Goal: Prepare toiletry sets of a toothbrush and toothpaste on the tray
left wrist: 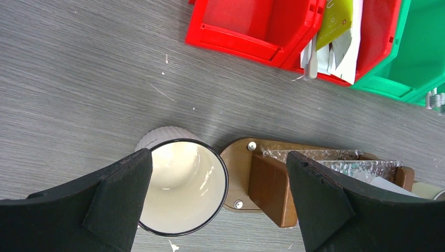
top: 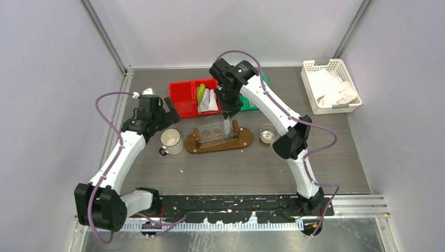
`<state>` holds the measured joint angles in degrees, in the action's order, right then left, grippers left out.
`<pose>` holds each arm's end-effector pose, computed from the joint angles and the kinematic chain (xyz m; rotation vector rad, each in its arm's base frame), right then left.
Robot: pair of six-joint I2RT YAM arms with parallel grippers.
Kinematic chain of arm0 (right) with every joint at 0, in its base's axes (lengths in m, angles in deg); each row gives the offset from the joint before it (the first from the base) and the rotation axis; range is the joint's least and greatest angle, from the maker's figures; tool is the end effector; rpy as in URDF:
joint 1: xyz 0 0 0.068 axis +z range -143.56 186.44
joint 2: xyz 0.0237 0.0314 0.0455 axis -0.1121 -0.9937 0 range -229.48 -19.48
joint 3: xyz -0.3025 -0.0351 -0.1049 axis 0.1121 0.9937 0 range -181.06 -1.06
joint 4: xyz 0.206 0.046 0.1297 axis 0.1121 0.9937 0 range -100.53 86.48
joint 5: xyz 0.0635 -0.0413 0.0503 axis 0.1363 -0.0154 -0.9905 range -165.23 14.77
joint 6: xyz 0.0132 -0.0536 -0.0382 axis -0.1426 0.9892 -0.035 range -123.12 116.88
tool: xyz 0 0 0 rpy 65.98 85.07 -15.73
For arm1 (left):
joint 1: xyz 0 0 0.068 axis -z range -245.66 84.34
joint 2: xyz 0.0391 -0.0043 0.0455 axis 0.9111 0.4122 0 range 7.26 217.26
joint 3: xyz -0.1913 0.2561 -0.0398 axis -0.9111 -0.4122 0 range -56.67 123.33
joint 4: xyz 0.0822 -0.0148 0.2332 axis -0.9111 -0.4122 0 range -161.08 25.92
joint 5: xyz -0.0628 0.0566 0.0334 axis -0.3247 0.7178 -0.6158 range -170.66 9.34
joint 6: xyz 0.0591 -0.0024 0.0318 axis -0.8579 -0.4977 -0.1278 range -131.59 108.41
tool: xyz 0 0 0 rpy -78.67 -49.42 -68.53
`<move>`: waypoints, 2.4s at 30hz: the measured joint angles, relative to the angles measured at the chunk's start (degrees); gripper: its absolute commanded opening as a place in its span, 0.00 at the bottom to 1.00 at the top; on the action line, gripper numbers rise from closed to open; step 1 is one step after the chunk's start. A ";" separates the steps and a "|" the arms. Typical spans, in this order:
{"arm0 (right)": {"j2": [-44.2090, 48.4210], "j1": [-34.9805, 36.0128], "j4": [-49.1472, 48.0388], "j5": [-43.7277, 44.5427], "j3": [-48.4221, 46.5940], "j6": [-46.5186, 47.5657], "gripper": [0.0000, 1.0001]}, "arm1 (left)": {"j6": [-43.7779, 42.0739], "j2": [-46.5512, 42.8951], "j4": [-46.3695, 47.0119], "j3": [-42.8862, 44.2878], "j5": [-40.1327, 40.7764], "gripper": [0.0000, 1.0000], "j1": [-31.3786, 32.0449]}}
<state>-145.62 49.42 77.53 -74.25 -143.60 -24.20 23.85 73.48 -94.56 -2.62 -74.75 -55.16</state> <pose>0.3297 0.3060 0.3691 -0.5383 2.8017 0.2237 0.2217 -0.0355 0.3252 -0.5541 2.2607 -0.2875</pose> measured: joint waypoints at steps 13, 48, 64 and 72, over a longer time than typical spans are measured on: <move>1.36 -0.85 -7.58 0.24 5.25 0.00 0.45 | -0.15 0.31 -0.02 0.00 0.02 1.00 0.00; 43.25 -5.09 -35.12 9.62 52.87 -1.77 0.37 | -3.28 20.46 36.11 0.20 -0.63 0.73 11.21; 45.27 -10.62 -40.26 4.22 60.78 -1.66 0.33 | -8.76 25.92 46.97 -0.57 11.32 0.41 12.83; 45.27 -11.56 -41.05 2.62 61.81 -1.46 0.33 | -10.43 30.01 47.17 1.49 11.52 0.42 13.77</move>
<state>-100.36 37.85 36.48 -71.63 -81.79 -25.67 13.43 103.49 -47.40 -1.14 -63.23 -41.39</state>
